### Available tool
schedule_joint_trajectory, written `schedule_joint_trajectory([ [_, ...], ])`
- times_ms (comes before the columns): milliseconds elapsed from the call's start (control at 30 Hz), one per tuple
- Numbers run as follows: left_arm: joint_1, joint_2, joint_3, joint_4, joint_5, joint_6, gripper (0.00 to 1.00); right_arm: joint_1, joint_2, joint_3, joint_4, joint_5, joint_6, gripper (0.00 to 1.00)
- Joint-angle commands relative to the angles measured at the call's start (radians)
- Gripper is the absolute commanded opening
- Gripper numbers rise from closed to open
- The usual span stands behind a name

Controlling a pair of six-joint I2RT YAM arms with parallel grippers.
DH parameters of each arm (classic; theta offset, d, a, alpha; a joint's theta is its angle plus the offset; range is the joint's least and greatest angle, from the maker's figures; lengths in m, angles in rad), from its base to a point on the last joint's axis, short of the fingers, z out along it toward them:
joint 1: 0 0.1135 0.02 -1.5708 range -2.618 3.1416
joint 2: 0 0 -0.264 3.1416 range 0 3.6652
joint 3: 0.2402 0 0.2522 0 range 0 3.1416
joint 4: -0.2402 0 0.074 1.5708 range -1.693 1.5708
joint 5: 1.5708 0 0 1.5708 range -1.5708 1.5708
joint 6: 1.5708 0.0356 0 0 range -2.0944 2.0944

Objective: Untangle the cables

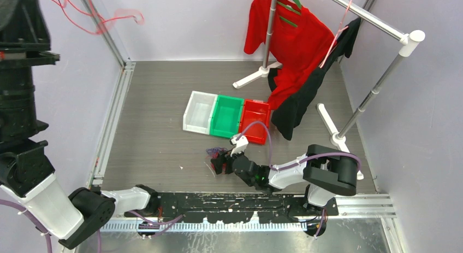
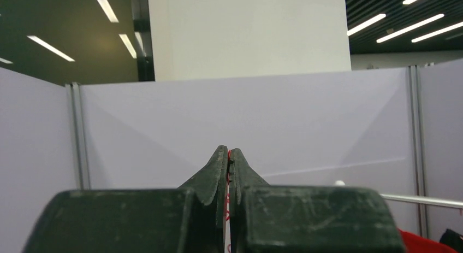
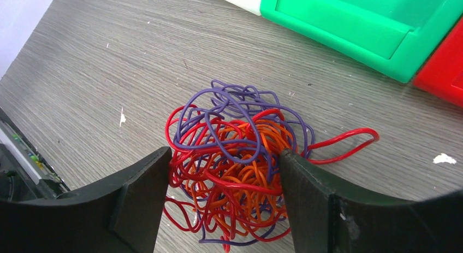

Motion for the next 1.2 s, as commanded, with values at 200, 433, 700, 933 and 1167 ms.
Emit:
schedule_joint_trajectory([
  [200, -0.004, -0.067, -0.153, 0.046, 0.056, 0.004, 0.0, 0.013, -0.04, 0.007, -0.056, 0.033, 0.02, 0.76],
  [433, -0.004, -0.13, -0.307, -0.066, 0.118, -0.022, 0.0, 0.012, -0.197, 0.053, -0.197, 0.041, 0.002, 0.82],
  [700, -0.004, -0.19, -0.541, -0.184, 0.273, -0.078, 0.0, 0.01, -0.306, 0.181, -0.362, 0.018, -0.054, 0.99],
  [933, -0.004, -0.139, -0.636, -0.264, 0.366, -0.097, 0.0, -0.026, -0.318, 0.325, -0.481, 0.016, -0.084, 0.98],
  [1167, -0.004, -0.078, -0.721, -0.186, 0.325, -0.038, 0.0, -0.13, -0.265, 0.398, -0.525, -0.023, -0.047, 0.92],
])
